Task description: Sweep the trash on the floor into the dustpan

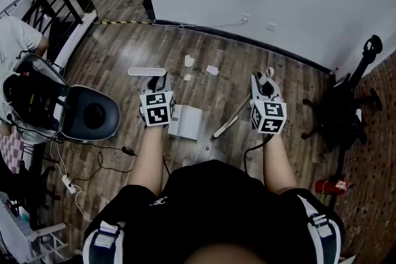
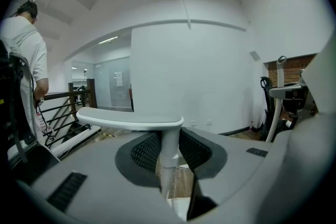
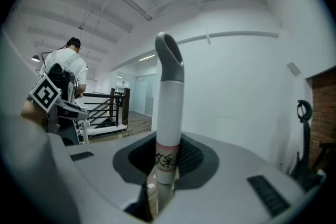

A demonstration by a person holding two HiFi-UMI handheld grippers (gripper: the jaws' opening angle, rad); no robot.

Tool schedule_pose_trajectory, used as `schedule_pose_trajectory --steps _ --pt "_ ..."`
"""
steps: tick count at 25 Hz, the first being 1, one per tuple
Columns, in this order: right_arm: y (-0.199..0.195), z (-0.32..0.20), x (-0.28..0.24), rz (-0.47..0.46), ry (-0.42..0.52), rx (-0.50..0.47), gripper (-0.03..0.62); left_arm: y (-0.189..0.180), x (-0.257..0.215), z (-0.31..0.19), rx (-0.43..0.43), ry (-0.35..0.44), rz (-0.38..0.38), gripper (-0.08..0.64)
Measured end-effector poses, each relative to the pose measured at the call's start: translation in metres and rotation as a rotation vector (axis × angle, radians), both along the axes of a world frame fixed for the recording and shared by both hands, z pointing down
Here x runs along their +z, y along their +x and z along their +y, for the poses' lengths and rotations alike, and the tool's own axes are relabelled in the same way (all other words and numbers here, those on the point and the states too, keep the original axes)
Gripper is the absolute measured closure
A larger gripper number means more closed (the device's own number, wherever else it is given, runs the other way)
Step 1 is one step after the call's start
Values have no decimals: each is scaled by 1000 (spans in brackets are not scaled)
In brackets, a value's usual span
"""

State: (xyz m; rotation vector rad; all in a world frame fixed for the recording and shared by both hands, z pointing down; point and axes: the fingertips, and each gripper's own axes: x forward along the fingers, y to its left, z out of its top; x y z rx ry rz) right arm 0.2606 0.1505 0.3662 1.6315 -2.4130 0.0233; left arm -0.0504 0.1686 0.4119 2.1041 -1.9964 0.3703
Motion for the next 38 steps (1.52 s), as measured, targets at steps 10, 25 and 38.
schedule_pose_trajectory --steps 10,25,38 --pt "-27 -19 -18 34 49 80 517 -48 6 -16 27 5 26 454" --pt "-56 -106 -2 42 23 2 517 -109 28 -78 -77 -47 13 454" --pt "-39 -223 40 -13 -59 -98 517 -113 23 -189 -220 -84 -24 454"
